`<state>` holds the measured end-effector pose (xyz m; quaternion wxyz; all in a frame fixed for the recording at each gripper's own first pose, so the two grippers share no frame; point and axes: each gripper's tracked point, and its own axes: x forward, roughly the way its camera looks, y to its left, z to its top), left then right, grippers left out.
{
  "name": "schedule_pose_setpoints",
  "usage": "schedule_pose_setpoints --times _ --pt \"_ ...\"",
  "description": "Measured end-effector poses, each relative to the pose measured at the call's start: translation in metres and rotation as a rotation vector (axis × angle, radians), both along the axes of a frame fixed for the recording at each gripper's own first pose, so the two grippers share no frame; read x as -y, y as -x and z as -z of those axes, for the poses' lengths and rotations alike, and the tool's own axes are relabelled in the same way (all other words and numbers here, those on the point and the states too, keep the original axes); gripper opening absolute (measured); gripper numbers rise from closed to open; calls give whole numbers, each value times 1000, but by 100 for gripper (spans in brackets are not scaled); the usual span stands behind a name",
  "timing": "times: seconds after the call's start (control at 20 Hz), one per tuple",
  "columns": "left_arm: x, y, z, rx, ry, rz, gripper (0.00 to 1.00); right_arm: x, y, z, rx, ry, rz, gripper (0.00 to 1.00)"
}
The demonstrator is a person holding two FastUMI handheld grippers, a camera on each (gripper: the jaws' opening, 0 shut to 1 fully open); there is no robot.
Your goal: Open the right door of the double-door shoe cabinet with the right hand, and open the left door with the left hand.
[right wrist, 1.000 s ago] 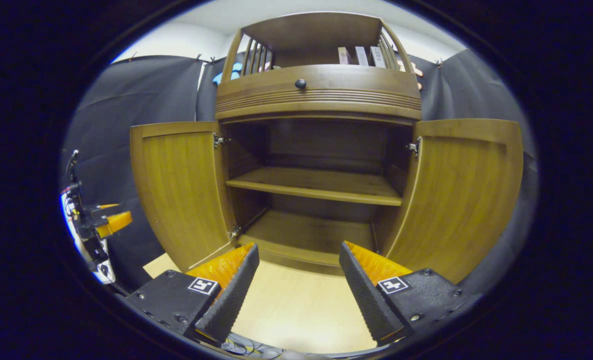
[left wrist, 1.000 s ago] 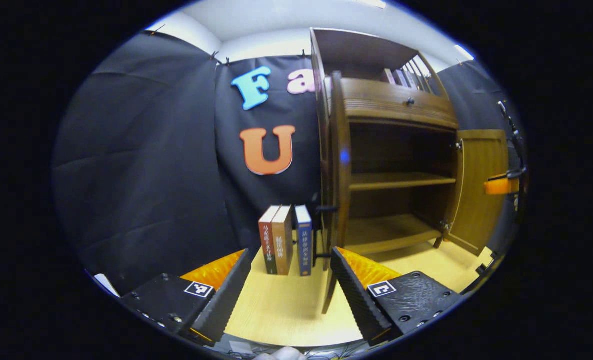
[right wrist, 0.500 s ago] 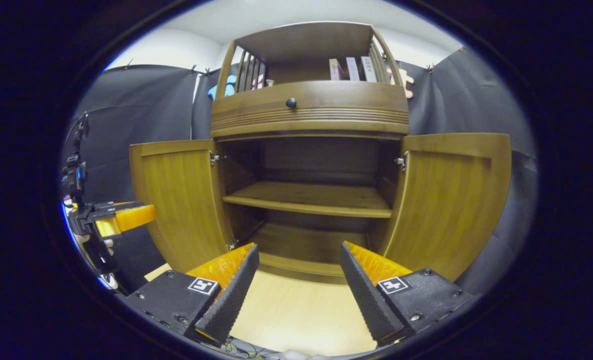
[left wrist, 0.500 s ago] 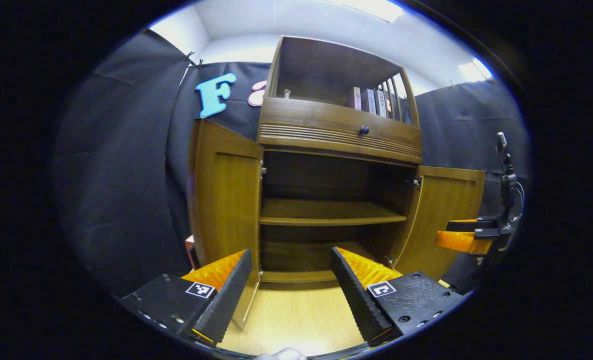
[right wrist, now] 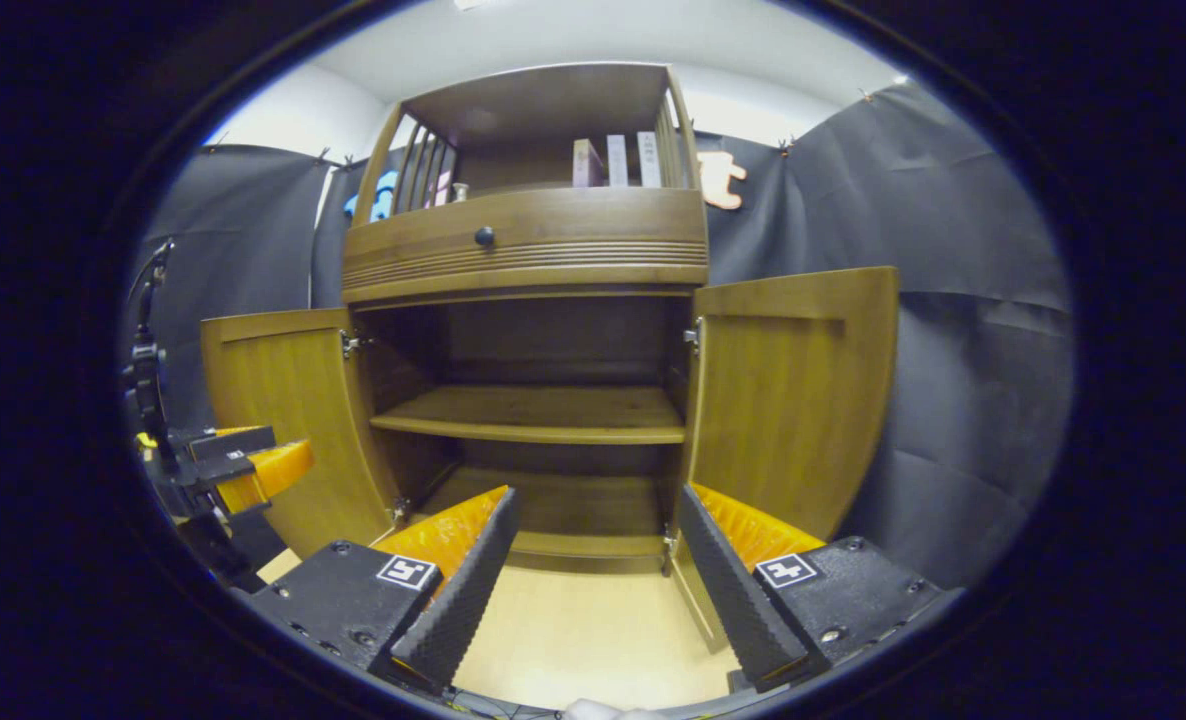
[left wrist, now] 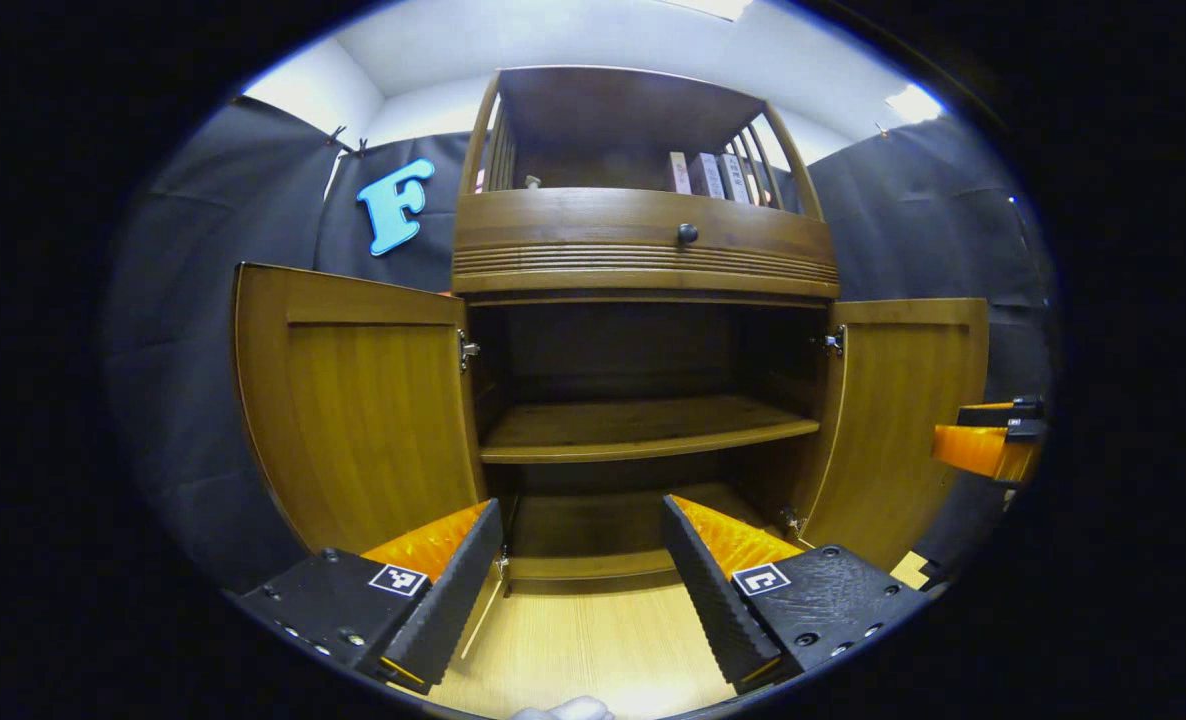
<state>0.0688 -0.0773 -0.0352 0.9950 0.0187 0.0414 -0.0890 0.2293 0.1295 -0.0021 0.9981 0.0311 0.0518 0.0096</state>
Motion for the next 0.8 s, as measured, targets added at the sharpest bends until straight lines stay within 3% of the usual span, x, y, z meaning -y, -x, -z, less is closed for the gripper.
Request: schedule_pose_setpoints --times 0.8 --pt "-11 6 -16 55 -21 -38 95 -3 4 -5 42 1 20 100"
